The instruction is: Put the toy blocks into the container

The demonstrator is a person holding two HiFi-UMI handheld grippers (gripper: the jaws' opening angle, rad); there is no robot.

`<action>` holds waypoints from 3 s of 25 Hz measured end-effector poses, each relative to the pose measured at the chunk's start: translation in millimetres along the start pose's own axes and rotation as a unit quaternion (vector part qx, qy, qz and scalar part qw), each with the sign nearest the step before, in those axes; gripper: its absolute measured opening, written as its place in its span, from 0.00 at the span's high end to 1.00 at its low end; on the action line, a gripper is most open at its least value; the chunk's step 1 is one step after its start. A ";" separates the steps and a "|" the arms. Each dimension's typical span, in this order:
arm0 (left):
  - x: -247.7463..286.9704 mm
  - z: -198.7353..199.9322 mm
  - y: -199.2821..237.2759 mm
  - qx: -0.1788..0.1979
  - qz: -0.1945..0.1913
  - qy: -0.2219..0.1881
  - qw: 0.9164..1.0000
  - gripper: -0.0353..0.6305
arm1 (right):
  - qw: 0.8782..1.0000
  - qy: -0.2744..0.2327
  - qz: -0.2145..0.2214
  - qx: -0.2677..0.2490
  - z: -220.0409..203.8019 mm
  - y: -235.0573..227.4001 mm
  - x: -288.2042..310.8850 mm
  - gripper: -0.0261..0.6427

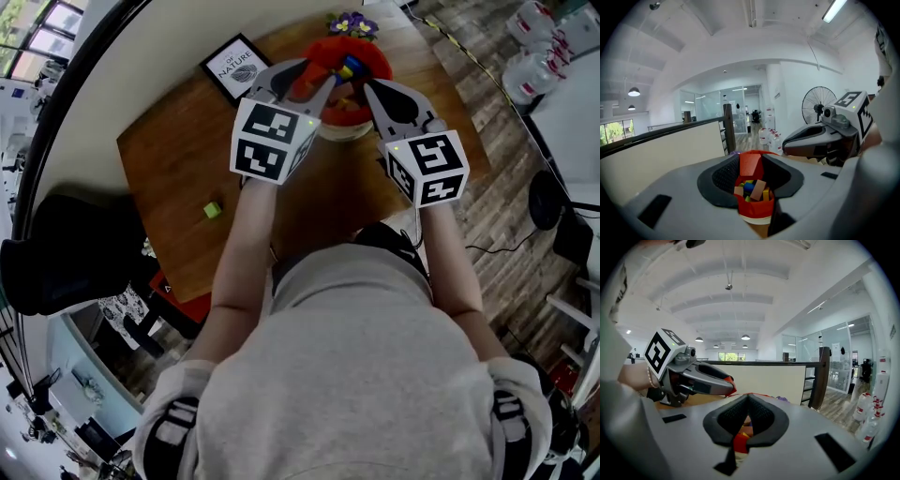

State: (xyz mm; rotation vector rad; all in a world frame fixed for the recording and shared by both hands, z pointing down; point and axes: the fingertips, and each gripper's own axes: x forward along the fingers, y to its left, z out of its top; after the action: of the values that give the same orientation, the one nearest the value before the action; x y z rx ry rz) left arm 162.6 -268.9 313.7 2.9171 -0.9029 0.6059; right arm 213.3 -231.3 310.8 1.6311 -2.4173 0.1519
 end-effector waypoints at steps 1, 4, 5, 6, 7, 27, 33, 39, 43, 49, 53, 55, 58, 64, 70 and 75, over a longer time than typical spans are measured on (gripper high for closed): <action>4.0 -0.3 -0.6 -0.003 -0.001 0.002 1.000 0.70 | 1.000 -0.001 -0.001 0.001 -0.1 -3.5 0.2 0.94; 14.5 0.2 -4.8 -0.009 -0.006 0.006 1.000 0.70 | 1.000 -0.002 -0.003 0.008 -2.2 -12.8 -1.6 0.94; 17.8 0.3 -6.4 -0.009 -0.009 0.007 1.000 0.70 | 1.000 -0.002 -0.004 0.011 -3.7 -15.4 -2.6 0.94; 20.9 -0.1 -8.1 -0.009 -0.011 0.010 1.000 0.70 | 1.000 -0.001 -0.005 0.014 -5.4 -17.6 -3.7 0.94; 24.0 -0.9 -9.8 -0.010 -0.013 0.012 1.000 0.70 | 1.000 -0.001 -0.007 0.018 -7.4 -19.8 -4.7 0.94; 53.2 -10.3 -21.6 -0.022 -0.014 0.030 0.999 0.64 | 0.998 0.019 -0.018 0.049 -36.9 -42.0 -7.6 0.94; 45.4 -9.0 -22.8 -0.025 -0.013 0.027 0.999 0.61 | 0.999 0.014 -0.017 0.047 -31.7 -34.4 -13.0 0.94; 19.4 -5.0 -15.3 -0.037 0.010 0.005 0.999 0.61 | 0.999 0.011 0.000 0.038 -24.5 -14.0 -14.4 0.94; -12.1 -16.5 -5.7 -0.056 0.041 -0.002 0.998 0.62 | 0.999 0.012 0.023 0.030 -20.8 9.9 -14.4 0.94; -64.7 -52.0 9.2 -0.083 0.080 0.015 0.993 0.63 | 0.997 0.015 0.074 0.018 -18.2 61.8 -3.6 0.94; -103.8 -75.5 24.0 -0.104 0.112 0.021 0.988 0.63 | 0.994 0.016 0.112 0.007 -14.3 102.0 8.9 0.94; -122.1 -87.1 31.7 -0.113 0.126 0.024 0.985 0.64 | 0.991 0.019 0.130 0.000 -13.5 121.8 15.1 0.94; -151.5 -104.9 43.0 -0.129 0.150 0.030 0.980 0.64 | 0.987 0.024 0.160 -0.010 -12.3 154.6 23.5 0.94; -206.6 -149.1 60.8 -0.165 0.189 0.049 0.967 0.64 | 0.976 0.038 0.212 -0.020 -18.9 220.0 43.2 0.94; -242.9 -194.8 72.8 -0.192 0.200 0.071 0.958 0.64 | 0.968 0.062 0.243 -0.022 -37.9 274.3 58.2 0.94; -254.9 -239.1 71.6 -0.216 0.188 0.106 0.952 0.63 | 0.964 0.094 0.247 -0.010 -62.5 301.6 66.7 0.94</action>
State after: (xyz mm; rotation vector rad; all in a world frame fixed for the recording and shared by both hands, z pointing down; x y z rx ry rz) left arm -154.7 -158.0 433.4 2.2631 -1.3711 0.6238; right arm -81.9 -164.4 398.8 0.9243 -2.6068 0.3435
